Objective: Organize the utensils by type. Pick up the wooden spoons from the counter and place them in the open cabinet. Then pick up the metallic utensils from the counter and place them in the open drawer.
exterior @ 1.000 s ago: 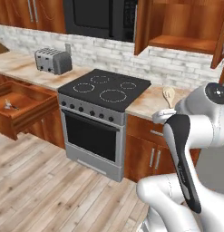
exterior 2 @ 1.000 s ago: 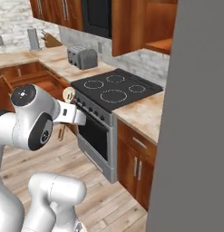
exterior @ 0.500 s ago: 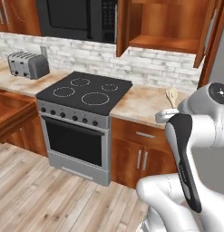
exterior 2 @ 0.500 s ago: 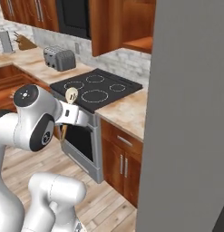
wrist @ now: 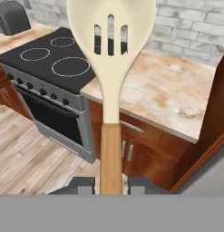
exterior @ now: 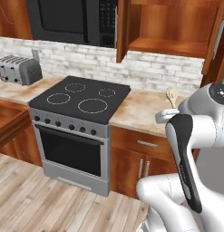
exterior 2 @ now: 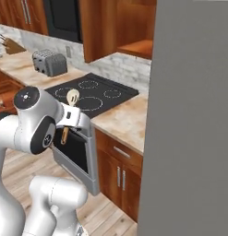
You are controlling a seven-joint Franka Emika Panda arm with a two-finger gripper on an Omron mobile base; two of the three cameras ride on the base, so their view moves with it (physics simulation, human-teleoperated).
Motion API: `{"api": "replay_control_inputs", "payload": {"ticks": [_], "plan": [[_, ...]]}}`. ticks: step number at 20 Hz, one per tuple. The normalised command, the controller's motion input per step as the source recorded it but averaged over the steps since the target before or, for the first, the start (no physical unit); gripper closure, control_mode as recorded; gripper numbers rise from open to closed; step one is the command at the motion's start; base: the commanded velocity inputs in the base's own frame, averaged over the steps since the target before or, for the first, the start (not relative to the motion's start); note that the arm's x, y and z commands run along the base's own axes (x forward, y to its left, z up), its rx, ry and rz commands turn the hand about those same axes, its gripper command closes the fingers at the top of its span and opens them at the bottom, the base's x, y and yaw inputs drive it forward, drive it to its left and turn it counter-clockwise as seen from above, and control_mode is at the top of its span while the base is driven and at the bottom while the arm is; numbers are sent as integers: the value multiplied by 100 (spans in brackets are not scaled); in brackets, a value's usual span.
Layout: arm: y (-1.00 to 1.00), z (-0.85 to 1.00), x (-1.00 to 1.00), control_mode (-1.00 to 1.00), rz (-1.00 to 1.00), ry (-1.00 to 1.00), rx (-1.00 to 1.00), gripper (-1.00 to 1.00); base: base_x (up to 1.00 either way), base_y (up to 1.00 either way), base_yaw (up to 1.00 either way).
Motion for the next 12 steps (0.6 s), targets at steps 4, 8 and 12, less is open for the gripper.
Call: {"api": "replay_control_inputs", "payload": {"ticks": [4, 8, 12], "plan": [[0, 0, 0, 100, 0, 0, 0, 100, 44, 12, -21], [0, 0, 0, 100, 0, 0, 0, 100, 3, 5, -46], [0, 0, 0, 100, 0, 0, 0, 100, 0, 25, -56]]}}
